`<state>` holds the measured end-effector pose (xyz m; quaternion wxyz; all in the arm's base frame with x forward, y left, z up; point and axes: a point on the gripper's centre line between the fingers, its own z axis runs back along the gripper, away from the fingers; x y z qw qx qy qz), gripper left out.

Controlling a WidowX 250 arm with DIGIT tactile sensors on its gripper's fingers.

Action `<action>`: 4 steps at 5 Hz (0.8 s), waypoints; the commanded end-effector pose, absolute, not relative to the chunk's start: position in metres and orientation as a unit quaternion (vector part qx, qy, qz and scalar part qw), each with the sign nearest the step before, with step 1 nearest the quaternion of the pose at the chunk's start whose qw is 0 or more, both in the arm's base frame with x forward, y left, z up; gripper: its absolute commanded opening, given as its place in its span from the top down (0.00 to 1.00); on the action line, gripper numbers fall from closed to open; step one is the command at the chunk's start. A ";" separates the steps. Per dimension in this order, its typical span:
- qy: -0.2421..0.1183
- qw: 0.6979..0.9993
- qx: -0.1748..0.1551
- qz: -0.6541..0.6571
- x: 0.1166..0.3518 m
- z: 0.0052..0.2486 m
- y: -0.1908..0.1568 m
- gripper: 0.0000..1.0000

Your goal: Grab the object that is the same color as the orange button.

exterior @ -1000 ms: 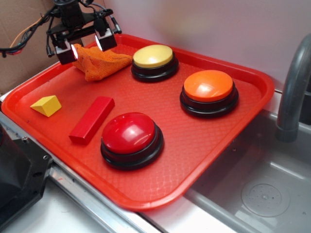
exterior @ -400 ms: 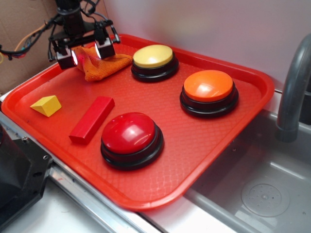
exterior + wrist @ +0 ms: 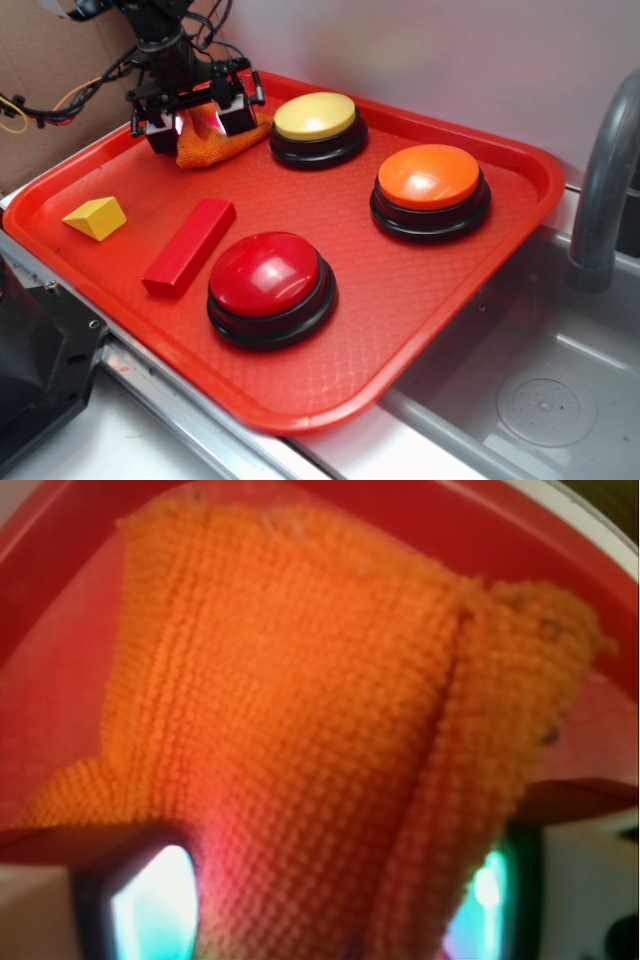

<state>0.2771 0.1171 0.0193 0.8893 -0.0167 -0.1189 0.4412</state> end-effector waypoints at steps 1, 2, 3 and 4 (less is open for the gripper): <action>-0.117 0.924 0.009 0.363 0.248 0.096 0.113 1.00; -0.139 0.938 0.058 0.313 0.238 0.112 0.104 1.00; -0.041 0.965 0.069 0.248 0.236 0.146 0.087 1.00; 0.009 0.990 0.060 0.124 0.239 0.180 0.052 1.00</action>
